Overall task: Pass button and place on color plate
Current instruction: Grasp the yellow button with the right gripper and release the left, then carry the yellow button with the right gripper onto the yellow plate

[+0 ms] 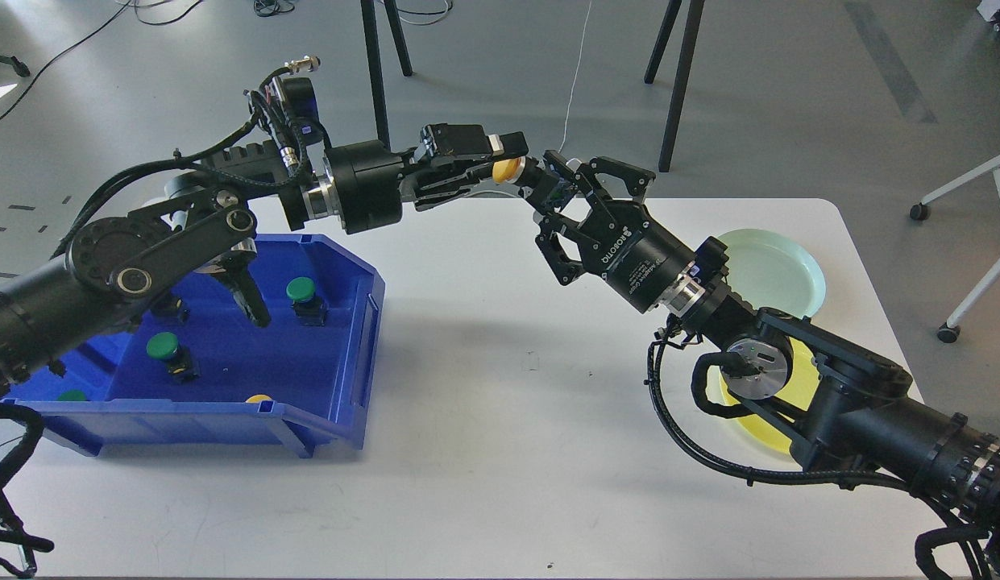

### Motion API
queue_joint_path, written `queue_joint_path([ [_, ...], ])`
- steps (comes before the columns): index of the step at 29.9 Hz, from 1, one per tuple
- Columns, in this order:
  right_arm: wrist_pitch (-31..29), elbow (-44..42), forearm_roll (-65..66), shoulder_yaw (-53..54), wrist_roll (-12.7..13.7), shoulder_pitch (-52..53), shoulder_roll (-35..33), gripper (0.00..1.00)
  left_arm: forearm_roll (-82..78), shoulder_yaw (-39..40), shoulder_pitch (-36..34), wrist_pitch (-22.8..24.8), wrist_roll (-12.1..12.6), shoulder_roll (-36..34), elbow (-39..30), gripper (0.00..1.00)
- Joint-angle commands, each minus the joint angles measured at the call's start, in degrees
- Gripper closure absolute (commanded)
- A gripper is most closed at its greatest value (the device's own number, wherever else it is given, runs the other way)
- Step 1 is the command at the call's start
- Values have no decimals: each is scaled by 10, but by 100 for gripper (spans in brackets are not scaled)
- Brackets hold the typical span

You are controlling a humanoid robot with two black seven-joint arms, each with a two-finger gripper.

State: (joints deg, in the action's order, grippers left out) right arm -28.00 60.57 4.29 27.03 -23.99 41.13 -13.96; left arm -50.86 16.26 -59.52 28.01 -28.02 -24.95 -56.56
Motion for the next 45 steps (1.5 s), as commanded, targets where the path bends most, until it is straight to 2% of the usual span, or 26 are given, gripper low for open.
queue_joint_path([
  [1, 0, 1, -3, 4, -2, -1, 0, 94, 1, 0, 0, 0, 0, 1, 0, 37],
  [8, 0, 5, -4, 10, -10, -6, -6, 95, 2, 0, 0, 0, 0, 1, 0, 22],
  [11, 0, 12, -5, 21, -19, -18, -26, 95, 8, 0, 0, 0, 0, 0, 0, 20],
  [17, 1, 53, 1, 88, -20, -103, -138, 97, 30, 0, 0, 0, 0, -6, 3, 17],
  [19, 21, 69, 5, 114, -20, -134, -182, 97, 37, -1, 1, 0, 0, -7, 5, 16],
  [23, 107, 103, 50, 125, -24, -175, -268, 97, 37, -1, 1, 0, 0, -5, 11, 13],
  [25, 194, 123, 86, 123, -40, -196, -293, 97, 38, -1, 0, 0, 0, -4, 12, 12],
  [29, 370, 132, 230, 112, -40, -236, -295, 97, 38, -1, 0, 0, 0, -2, 13, 10],
  [33, 500, 122, 375, 95, -40, -273, -283, 97, 37, -1, 0, 0, 0, -1, 13, 10],
  [36, 560, 85, 426, 59, -40, -277, -260, 97, 38, -1, 0, 0, 0, -1, 13, 9],
  [45, 560, -26, 465, -60, -40, -272, -220, 95, 39, 0, -1, 0, 0, 3, 31, 9],
])
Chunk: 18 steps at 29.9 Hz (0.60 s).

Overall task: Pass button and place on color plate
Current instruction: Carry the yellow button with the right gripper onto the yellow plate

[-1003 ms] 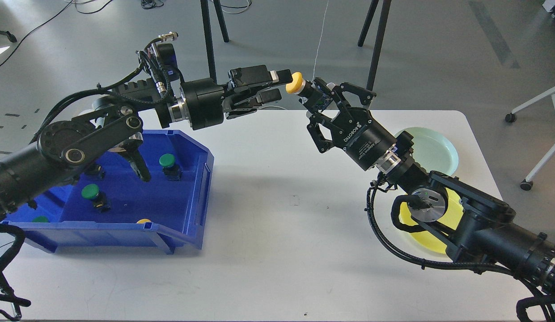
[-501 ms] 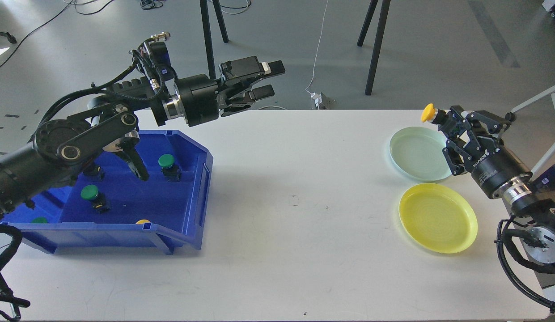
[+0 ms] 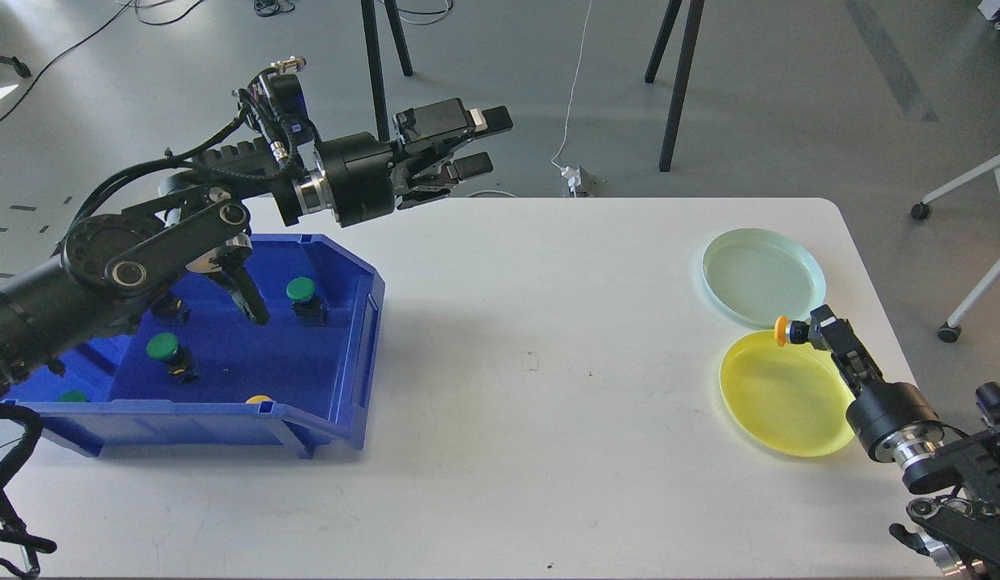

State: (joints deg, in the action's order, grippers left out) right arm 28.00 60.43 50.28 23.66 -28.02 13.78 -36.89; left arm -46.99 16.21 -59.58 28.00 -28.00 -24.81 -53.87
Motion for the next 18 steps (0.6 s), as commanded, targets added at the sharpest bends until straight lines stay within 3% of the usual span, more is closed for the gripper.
queue_joint_path([
  [1, 0, -29, 4, -29, 0, 4, 10, 94, 1, 0, 0, 0, 0, 1, 5, 9],
  [4, 0, -29, 3, -30, 0, 5, 11, 87, 1, 0, 0, 0, 0, 1, 5, 8],
  [12, 0, -26, 1, -24, 0, 7, 13, 55, 1, 0, 0, 0, 0, 1, 5, 8],
  [15, 0, -24, 1, -25, 0, 6, 13, 51, 1, 0, 0, 0, 0, 1, 5, 8],
  [18, 0, -24, 0, -25, 0, 7, 13, 40, 1, 0, 0, 0, 0, 1, 5, 8],
])
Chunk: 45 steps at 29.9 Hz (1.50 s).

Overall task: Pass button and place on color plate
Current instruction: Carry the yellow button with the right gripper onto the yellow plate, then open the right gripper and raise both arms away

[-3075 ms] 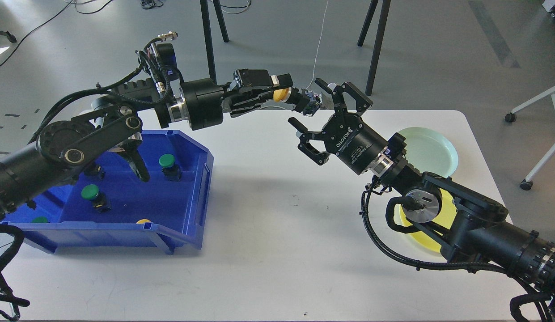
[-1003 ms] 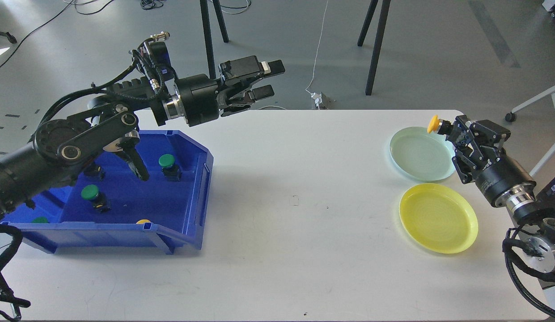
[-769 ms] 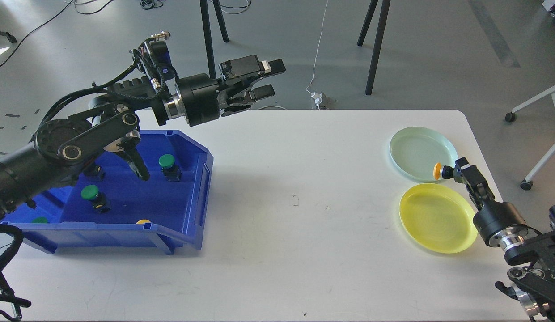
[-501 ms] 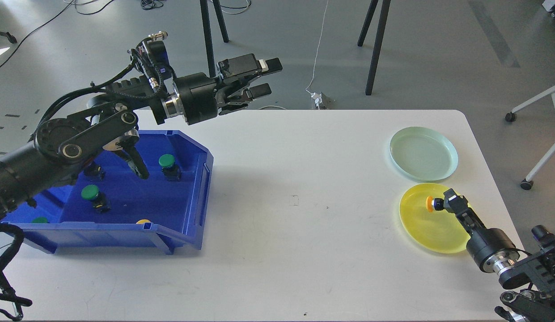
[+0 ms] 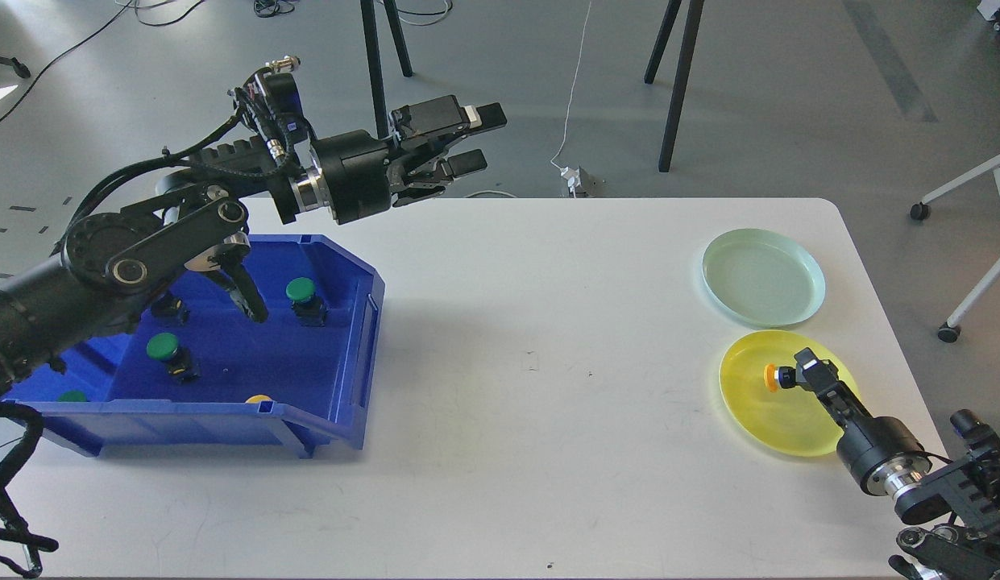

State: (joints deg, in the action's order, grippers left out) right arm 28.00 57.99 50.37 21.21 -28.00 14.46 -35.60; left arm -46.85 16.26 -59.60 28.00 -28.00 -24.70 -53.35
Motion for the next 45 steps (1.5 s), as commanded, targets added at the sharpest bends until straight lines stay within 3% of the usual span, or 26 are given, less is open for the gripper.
queue_joint_path([
  [1, 0, 1, -1, 0, 0, 0, 0, 37, 0, 0, 0, 0, 0, 0, 0, 8],
  [4, 0, 4, -3, 1, 0, 0, 0, 23, 0, 0, 0, 0, 0, 0, 0, 8],
  [6, 0, 5, -3, 1, 0, 0, -1, 3, 0, 1, 0, 0, 0, 0, 1, 8],
  [18, 0, 105, -18, 112, 0, 1, -39, 3, 6, 1, 0, 0, 0, 0, 3, 5],
  [25, 0, 197, -176, 203, 0, 83, -43, 3, 25, 0, -10, 0, 0, -12, 49, 4],
  [29, -105, 232, -270, 236, 0, 134, -43, 3, 23, 0, -10, 0, 0, -89, 48, 2],
  [35, -250, 216, -474, 237, 0, 229, -40, 3, 1, 0, -31, 0, 0, -209, 41, 1],
  [41, -278, 134, -496, 231, 0, 254, -15, 3, -226, 0, -33, 0, 0, -318, -33, 1],
  [45, -277, 124, -497, 237, 0, 240, 19, 3, -403, -2, -29, 0, 0, -344, -93, 1],
])
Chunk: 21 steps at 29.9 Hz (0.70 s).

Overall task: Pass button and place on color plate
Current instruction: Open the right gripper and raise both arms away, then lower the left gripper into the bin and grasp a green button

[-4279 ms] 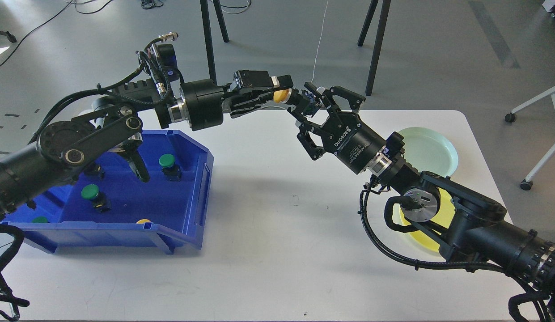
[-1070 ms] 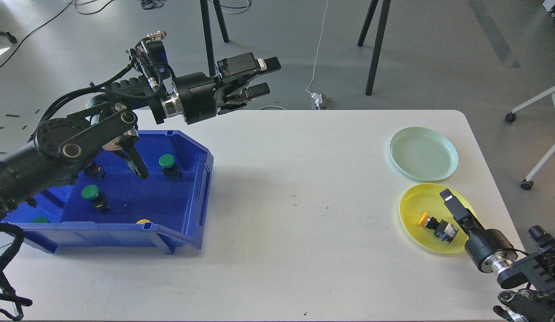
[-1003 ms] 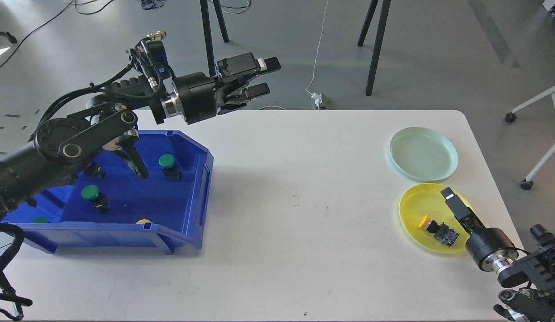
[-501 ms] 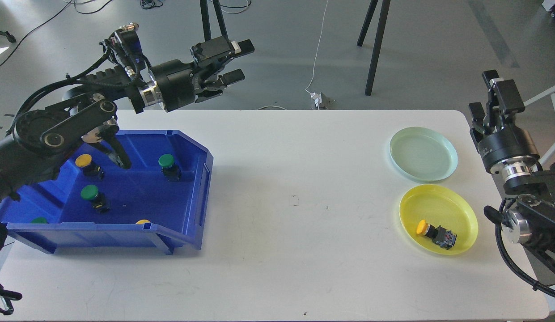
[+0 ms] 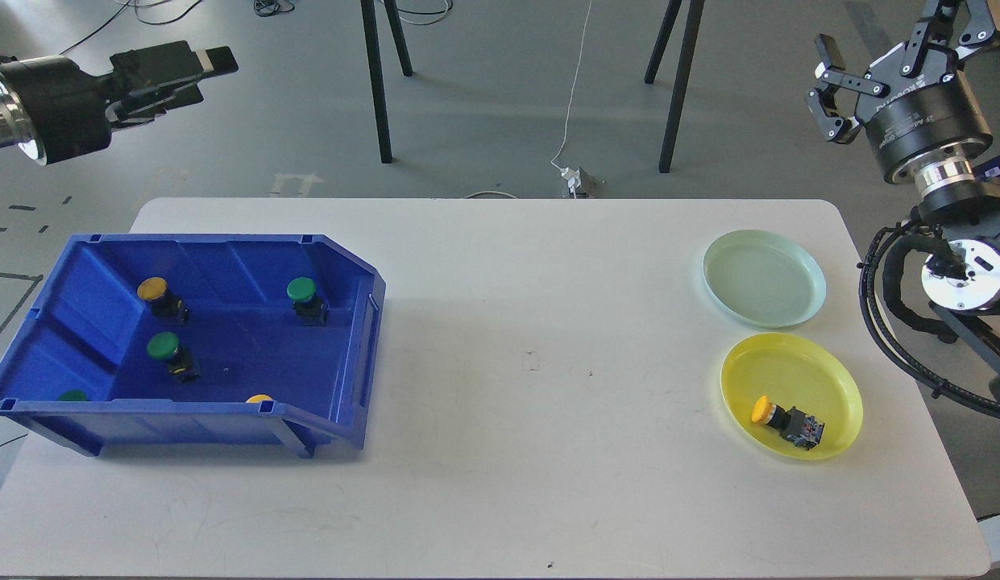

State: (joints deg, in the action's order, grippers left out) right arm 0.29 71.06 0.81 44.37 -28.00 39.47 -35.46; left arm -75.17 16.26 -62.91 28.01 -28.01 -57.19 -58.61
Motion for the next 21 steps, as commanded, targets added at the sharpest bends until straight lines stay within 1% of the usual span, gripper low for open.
queue_joint_path([
  [1, 0, -6, -1, 7, 0, -18, 19, 3, -154, -5, 6, 0, 0, -28, -55, 1],
  [4, 0, -4, -1, 12, 0, -32, 17, 3, -229, -10, 13, 0, 0, -52, -103, 1],
  [7, 0, -4, -1, 12, 0, -40, 14, 3, -298, -37, 33, 0, 0, -75, -158, 1],
  [10, -1, -4, -1, 13, 0, -47, 14, 3, -354, -60, 42, 0, 0, -86, -183, 1],
  [14, -1, -4, -1, 14, 0, -52, 14, 3, -362, -90, 52, 0, 0, -78, -163, 2],
  [17, -2, -4, -1, 13, 0, -53, 14, 3, -361, -105, 65, 0, 0, -64, -123, 2],
  [21, -2, -4, -1, 13, 0, -53, 14, 3, -361, -107, 79, 0, 0, -27, -71, 2],
])
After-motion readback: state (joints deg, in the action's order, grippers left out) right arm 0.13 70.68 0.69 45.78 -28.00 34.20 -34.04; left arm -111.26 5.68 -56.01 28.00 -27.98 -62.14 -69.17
